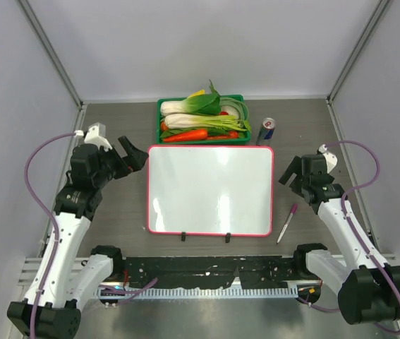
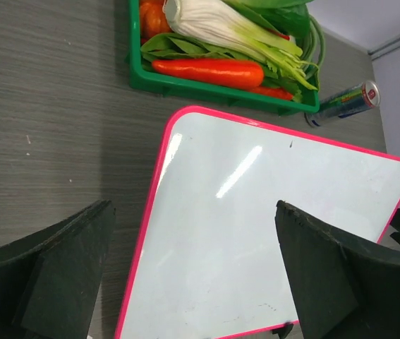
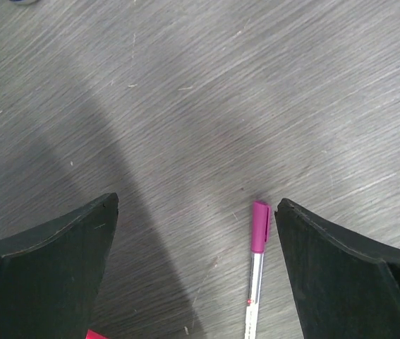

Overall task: Write a sentence on the whiteboard
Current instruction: Pick up the whiteboard marker from the corner of the board.

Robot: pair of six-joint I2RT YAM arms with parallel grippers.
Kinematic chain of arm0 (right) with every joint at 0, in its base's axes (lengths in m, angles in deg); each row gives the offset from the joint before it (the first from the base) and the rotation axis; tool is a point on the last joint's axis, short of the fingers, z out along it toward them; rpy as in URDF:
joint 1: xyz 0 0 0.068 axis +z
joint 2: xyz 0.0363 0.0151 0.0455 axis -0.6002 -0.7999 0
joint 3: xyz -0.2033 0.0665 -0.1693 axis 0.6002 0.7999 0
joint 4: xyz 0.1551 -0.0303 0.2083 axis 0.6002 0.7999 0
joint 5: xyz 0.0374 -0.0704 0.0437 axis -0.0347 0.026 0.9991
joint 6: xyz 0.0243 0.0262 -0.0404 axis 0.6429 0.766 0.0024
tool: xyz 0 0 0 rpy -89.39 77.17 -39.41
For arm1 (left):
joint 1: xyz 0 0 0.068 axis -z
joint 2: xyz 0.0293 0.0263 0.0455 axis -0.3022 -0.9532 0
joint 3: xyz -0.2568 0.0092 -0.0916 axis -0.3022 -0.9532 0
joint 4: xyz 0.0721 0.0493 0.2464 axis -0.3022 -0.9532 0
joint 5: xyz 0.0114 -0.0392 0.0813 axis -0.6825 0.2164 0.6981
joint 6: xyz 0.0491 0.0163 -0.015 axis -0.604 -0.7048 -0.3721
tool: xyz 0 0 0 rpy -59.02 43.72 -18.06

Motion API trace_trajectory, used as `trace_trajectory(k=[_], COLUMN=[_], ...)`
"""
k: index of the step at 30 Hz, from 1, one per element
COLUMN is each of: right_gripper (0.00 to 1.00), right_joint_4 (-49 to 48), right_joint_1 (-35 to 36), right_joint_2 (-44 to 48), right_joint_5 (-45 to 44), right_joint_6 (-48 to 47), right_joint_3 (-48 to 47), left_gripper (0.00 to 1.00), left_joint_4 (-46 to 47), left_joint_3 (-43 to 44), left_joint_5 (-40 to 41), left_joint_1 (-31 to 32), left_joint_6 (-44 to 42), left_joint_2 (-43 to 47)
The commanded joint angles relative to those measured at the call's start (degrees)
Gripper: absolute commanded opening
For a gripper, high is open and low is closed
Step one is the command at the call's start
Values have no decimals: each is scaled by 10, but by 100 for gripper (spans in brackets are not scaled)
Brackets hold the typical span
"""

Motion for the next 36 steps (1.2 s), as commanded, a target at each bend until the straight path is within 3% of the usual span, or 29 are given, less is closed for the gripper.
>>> trace_trajectory(k=[1,13,30,33,34,35,36], right_gripper=[97,93,77,69,63,49,47], right_joint_4=[33,121,94,83,76,76,69], right_joint_1=[-1,-1,-1,-1,-1,-1,-2], right_joint_2=[8,-38,-120,-127,-133,-135,-141], right_joint_5=[-2,-48,53,61,62,64,65], right_joint_6=[28,63,155,162,161,161,160], right_joint_3=[-38,-54,33,52,58,62,68], left_gripper=[100,100,100,100,100,100,100], left_joint_4=[-27,-88,-98,-118,-121,-124,-124], left_joint_3=[50,126,162,180,185,190,193], left_joint_5=[-32,-103,-119,-112,-109,-108,-106], left_joint_1=[-1,-1,-1,-1,-2,-1,-3], left_joint_6=[-6,-23,-45,-53,-55,-57,-57], left_joint_2=[-46,-167,-221,-230,-232,-233,-233])
